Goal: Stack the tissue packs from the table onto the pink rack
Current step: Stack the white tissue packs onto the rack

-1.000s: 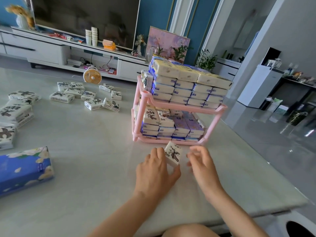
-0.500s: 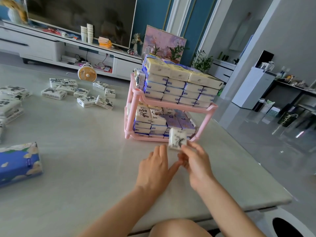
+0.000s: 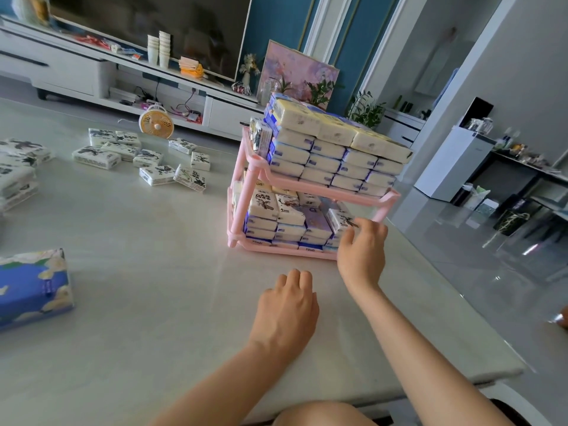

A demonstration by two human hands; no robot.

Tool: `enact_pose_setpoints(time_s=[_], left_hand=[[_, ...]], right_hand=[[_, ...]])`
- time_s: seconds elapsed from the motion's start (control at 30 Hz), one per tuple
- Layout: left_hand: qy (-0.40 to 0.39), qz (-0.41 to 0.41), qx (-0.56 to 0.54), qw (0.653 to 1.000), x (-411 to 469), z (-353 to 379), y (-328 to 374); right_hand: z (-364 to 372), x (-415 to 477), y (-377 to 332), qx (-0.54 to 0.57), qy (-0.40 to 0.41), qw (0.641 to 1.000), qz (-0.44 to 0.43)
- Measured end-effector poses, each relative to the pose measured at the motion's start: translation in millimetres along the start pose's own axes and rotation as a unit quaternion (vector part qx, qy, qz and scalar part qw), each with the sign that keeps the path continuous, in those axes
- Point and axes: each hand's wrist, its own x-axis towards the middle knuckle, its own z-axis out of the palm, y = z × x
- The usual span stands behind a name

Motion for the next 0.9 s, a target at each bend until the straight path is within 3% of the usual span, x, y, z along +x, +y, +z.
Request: enact_pose_setpoints(time_s=[0.07,0.13,0.23,0.33,0.5,0.6,0.8,0.9], left_hand=[[-0.004,0.001,0.003,1.0,1,-1,0],[-0.007,0.004,0.008,1.0,1,-1,1],[-0.011,0.014,0.008,1.0,1,-1,1],[-0.033,0.014,0.013,0.999,2,-3,2],[-0.03,0.015,0.02,0.999,1,-4,2],[-0.036,0.012,0.019,0.999,1,-4,3],[-0.039,0.008,0.017,0.999,2,-4,3],[-0.041,0.006,0.016,0.999,2,-4,3]], right_hand=[[1,-7,12,-0.065,0.001,0.987,-0.145],[2,-7,23,-0.1,-0.062,0.971,-0.207],[0,-1,28,-0.096,-0.16,0.963,-0.192],[3,6,23,-0.145,-0.194,0.947,-0.209],[12,24,8,-0.219,-0.203,0.934,-0.196],[15,29,1,-0.212,-0.215,0.939,-0.165],[14,27,0,-0.188,-0.143,0.958,-0.162],[19,35,-3,-0.176,-0.142,0.967,-0.121]])
